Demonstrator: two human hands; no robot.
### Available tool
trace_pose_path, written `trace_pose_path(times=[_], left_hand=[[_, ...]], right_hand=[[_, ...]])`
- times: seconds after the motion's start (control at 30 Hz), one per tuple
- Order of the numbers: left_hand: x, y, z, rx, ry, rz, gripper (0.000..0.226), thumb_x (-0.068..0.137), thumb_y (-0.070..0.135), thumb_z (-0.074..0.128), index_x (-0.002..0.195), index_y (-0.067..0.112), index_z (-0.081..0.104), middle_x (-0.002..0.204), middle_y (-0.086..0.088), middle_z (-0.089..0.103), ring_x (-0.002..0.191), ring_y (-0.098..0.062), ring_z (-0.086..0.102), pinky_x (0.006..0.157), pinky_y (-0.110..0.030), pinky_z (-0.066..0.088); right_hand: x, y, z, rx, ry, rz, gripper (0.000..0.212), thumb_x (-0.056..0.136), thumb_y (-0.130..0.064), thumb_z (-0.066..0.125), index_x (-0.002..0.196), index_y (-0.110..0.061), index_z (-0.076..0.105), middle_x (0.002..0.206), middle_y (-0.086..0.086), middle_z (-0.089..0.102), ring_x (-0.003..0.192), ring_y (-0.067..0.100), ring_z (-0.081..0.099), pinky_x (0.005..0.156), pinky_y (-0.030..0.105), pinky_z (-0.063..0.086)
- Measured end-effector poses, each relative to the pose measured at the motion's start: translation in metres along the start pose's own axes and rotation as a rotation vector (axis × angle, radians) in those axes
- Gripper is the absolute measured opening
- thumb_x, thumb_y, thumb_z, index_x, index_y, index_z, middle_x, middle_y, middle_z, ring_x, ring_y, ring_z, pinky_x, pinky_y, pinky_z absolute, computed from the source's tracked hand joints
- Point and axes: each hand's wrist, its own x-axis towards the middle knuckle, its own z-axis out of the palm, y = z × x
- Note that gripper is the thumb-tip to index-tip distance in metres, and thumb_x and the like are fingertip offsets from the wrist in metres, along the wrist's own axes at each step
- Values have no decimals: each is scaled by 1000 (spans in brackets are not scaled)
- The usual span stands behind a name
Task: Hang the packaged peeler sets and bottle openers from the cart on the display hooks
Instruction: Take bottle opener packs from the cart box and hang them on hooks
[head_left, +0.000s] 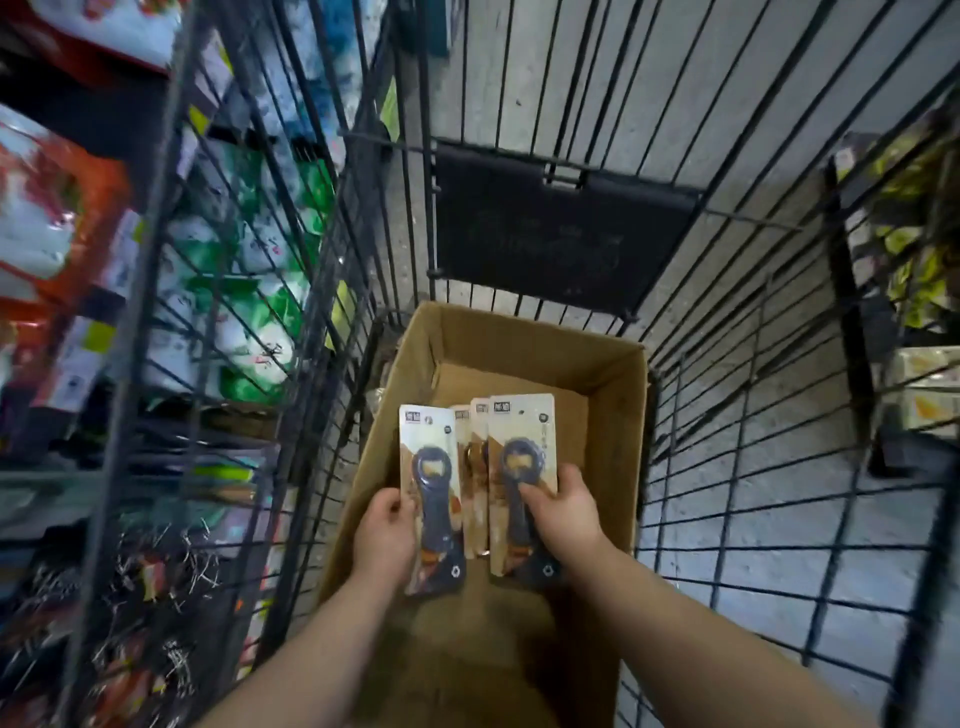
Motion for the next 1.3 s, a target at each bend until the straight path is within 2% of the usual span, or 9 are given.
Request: trace_pose_path(times=[0.17, 0.33, 0.43, 0.63, 0.77, 0.83, 1.07, 1.23, 1.3], left_hand=[[-45, 27, -35, -72, -3, 82, 14, 97, 9, 45, 99, 3, 57, 77, -4, 55, 60, -6, 49, 35, -4, 35], [-99, 73, -78, -188, -33, 148, 17, 99, 16, 43, 93, 5, 55, 63, -7, 52, 35, -6, 51, 28, -13, 34], [-132, 98, -101, -234, -41, 213, 13, 99, 17, 42, 94, 11, 53, 76, -4, 58, 55, -16, 57, 30, -13, 37], [-187, 135, -137, -262, 16, 331, 13, 95, 19, 50, 89, 12, 59, 78, -10, 65, 62, -22, 61, 35, -17, 43], [-221, 150, -156, -349, 37, 376, 9, 92, 15, 57, 88, 8, 61, 89, -21, 67, 80, -36, 66, 67, -49, 54], [-238, 152, -164, -403, 59, 401, 13, 92, 14, 57, 93, 2, 61, 94, -24, 67, 88, -38, 65, 75, -49, 52], [-344, 120, -177, -622, 276, 449, 14, 94, 20, 54, 92, 7, 58, 80, -11, 68, 62, -22, 65, 45, -25, 48], [-425, 82, -181, -705, 441, 443, 17, 95, 17, 52, 89, 2, 58, 81, -17, 68, 69, -32, 67, 61, -43, 53], [-457, 66, -192, -730, 516, 455, 18, 95, 16, 51, 85, 4, 59, 74, -15, 66, 62, -27, 63, 58, -38, 48]], right_hand=[[-57, -34, -13, 33, 33, -69, 25, 90, -18, 58, 110, -26, 46, 100, -1, 63, 90, 17, 65, 78, 39, 57], [-134, -77, -34, 71, 73, -183, 20, 87, -21, 62, 100, -28, 49, 101, 1, 64, 86, 14, 64, 73, 35, 57], [-183, -101, -45, 91, 57, -223, 24, 87, -26, 61, 108, -28, 49, 104, 2, 65, 94, 22, 65, 84, 48, 55], [-257, -147, -59, 121, 4, -350, 18, 89, -23, 60, 104, -26, 51, 102, 3, 64, 91, 21, 66, 80, 46, 57], [-295, -167, -66, 80, -47, -465, 14, 89, -19, 59, 100, -20, 51, 102, 8, 65, 91, 23, 66, 81, 46, 56], [-312, -173, -70, 55, -93, -533, 14, 90, -16, 58, 101, -16, 50, 102, 10, 64, 92, 26, 66, 79, 47, 56], [-370, -164, -101, -44, -302, -718, 22, 86, -20, 63, 105, -21, 52, 100, 2, 63, 90, 19, 64, 75, 40, 57], [-418, -150, -106, -118, -418, -827, 22, 84, -18, 63, 103, -18, 54, 100, 6, 64, 91, 22, 63, 85, 47, 53], [-441, -147, -97, -149, -490, -879, 21, 84, -18, 63, 104, -18, 55, 100, 5, 64, 91, 21, 63, 84, 44, 53]])
